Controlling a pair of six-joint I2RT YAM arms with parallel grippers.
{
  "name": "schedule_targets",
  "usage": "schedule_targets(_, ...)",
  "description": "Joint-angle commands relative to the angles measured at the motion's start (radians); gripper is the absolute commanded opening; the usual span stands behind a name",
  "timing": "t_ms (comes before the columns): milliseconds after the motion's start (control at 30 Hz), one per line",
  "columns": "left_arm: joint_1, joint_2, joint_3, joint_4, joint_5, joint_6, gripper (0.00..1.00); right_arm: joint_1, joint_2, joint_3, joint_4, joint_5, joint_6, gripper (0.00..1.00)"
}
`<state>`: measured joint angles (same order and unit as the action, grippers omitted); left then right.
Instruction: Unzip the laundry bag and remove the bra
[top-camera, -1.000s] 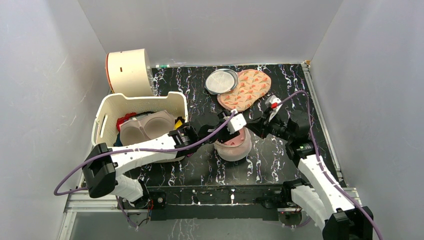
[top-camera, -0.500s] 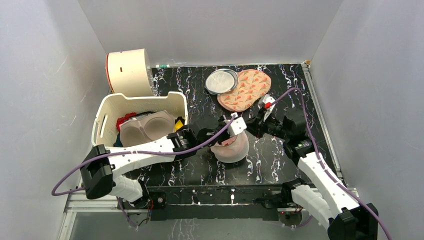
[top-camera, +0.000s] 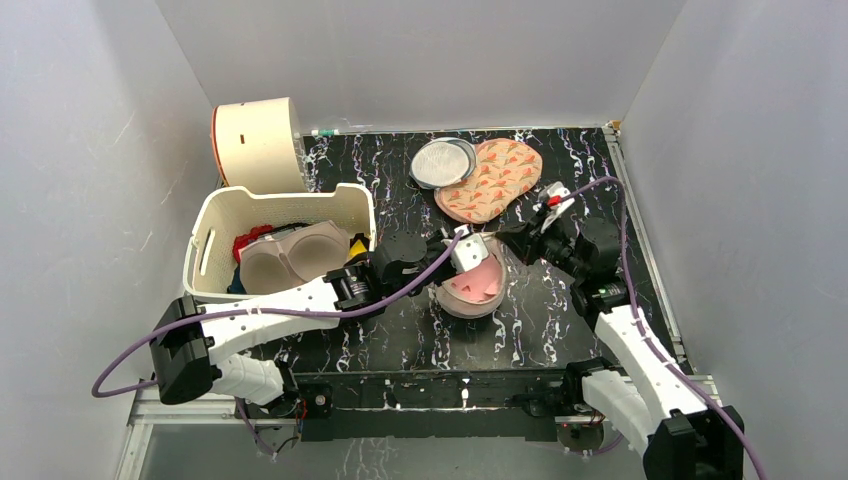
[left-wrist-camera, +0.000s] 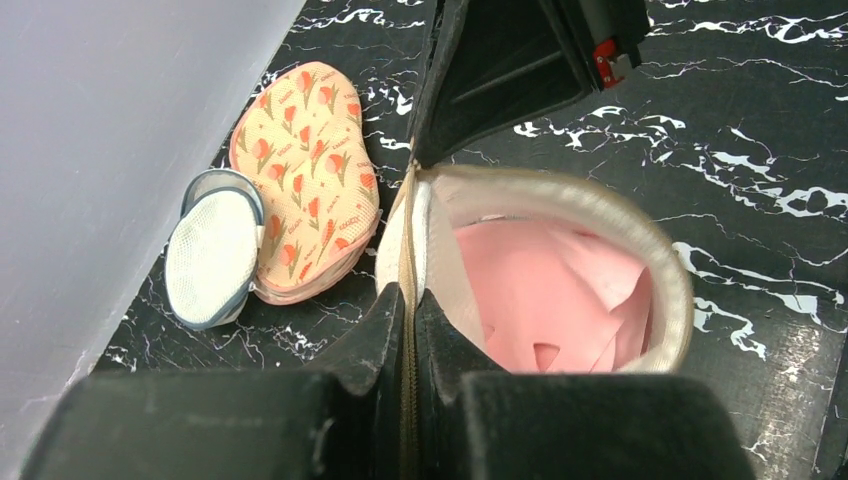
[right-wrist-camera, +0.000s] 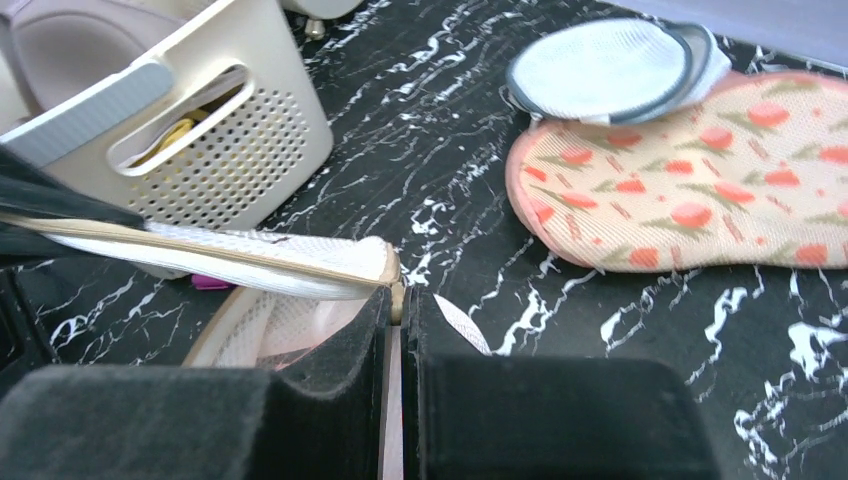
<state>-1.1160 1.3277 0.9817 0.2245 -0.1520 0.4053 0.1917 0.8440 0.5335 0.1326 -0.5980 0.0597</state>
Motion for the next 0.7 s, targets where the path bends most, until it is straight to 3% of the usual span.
schedule_targets(0, -0.007, -0.056, -0.008, 0.014, -0.033, 0.018, 0.0, -0.108, 0.026, -0.028, 0.149, 0.029, 0.055, 0.0)
schedule_targets(133, -0.007, -0.038, 0.001, 0.007, -0.051, 0.022, 0.0, -0.113, 0.043, 0.012, 0.12, -0.101, 0.008, 0.0)
schedule_targets(233, -0.007, -0.01, 0.013, -0.009, -0.065, 0.016, 0.1, -0.101, 0.055, 0.04, 0.07, -0.159, -0.017, 0.0)
schedule_targets(500, -0.007, 0.059, 0.048, -0.053, -0.081, 0.0, 0.49, -0.067, -0.02, 0.03, 0.046, -0.186, 0.013, 0.0)
schedule_targets(667, -0.008, 0.084, 0.056, -0.067, -0.083, 0.001, 0.53, -0.038, -0.03, 0.056, 0.041, -0.213, 0.037, 0.0)
